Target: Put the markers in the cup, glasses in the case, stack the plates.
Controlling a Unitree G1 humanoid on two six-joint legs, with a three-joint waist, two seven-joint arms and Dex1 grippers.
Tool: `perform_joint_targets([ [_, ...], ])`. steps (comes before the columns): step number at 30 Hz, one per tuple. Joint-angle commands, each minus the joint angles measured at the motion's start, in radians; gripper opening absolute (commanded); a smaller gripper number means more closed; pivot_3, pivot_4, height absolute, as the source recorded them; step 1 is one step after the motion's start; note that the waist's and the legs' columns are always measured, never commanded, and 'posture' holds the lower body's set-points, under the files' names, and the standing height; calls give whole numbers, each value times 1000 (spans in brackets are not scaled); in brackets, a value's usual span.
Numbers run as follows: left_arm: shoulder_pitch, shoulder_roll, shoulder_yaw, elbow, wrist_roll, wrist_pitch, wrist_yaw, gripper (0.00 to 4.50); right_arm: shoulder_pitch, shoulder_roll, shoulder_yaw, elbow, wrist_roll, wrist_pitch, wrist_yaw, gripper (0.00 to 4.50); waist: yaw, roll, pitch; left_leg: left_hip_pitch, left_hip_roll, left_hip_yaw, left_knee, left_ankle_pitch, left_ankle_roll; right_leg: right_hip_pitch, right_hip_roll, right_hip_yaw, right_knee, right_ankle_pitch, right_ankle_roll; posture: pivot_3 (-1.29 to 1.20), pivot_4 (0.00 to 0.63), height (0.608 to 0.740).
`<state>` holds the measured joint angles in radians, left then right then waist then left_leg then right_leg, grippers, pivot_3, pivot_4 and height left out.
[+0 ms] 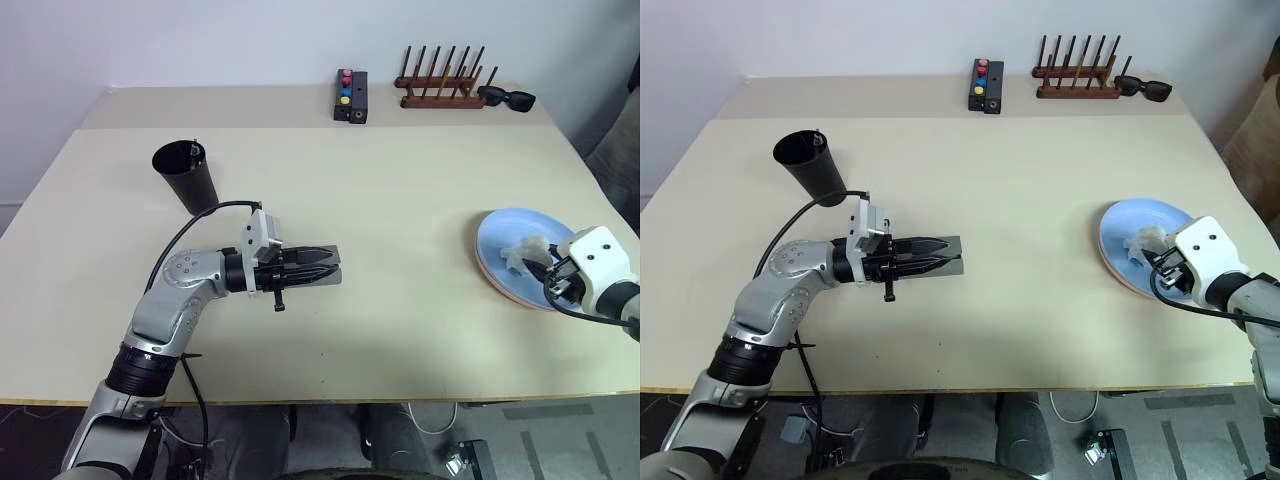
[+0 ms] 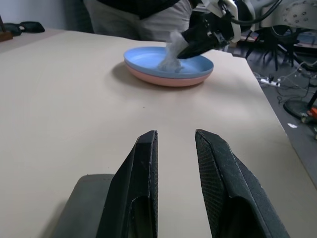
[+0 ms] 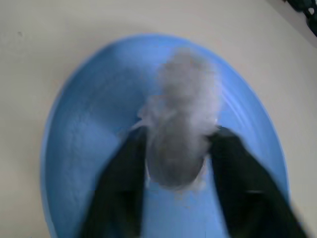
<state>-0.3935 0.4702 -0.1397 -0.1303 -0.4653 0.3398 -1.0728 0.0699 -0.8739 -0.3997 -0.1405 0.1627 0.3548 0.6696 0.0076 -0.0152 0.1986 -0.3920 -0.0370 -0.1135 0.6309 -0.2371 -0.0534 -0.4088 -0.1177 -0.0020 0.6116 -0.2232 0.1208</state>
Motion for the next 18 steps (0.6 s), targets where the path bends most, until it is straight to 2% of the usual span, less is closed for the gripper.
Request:
perform_joint_targets([
  [1, 6, 5, 29, -17, -1, -16, 15, 1163, -14, -8, -21, -19, -15, -37, -14, 3486, 0, 0, 0, 0, 0, 0, 0, 0, 0, 0, 0, 0, 0, 0, 0, 0, 150, 739],
  [6, 10, 35, 87, -3, 7, -22, 58, 1163, -64, 4, -35, -68, 31, -43, -6, 3486, -4, 0, 0, 0, 0, 0, 0, 0, 0, 0, 0, 0, 1, 0, 0, 0, 150, 739],
  [9, 36, 78, 167, -9, -3, -14, 95, 1163, -111, 27, 1, -137, 94, -24, 23, 3486, -13, 0, 0, 1, 1, 0, 0, 0, 0, 0, 0, 0, 1, 0, 0, 0, 150, 739],
  [13, 132, 132, 292, -42, -5, -11, 166, 1163, -154, 72, 83, -199, 172, 15, 73, 3486, -22, 0, 0, 0, 1, -1, -1, 0, 0, 0, 0, 0, 1, 0, 0, 0, 150, 739],
  [18, 283, 168, 419, -86, -7, -15, 228, 1163, -199, 98, 141, -166, 217, 18, 122, 3486, -18, 0, 0, 0, 1, -1, 0, 0, 0, 0, 0, 0, 0, 0, 0, 0, 150, 739],
])
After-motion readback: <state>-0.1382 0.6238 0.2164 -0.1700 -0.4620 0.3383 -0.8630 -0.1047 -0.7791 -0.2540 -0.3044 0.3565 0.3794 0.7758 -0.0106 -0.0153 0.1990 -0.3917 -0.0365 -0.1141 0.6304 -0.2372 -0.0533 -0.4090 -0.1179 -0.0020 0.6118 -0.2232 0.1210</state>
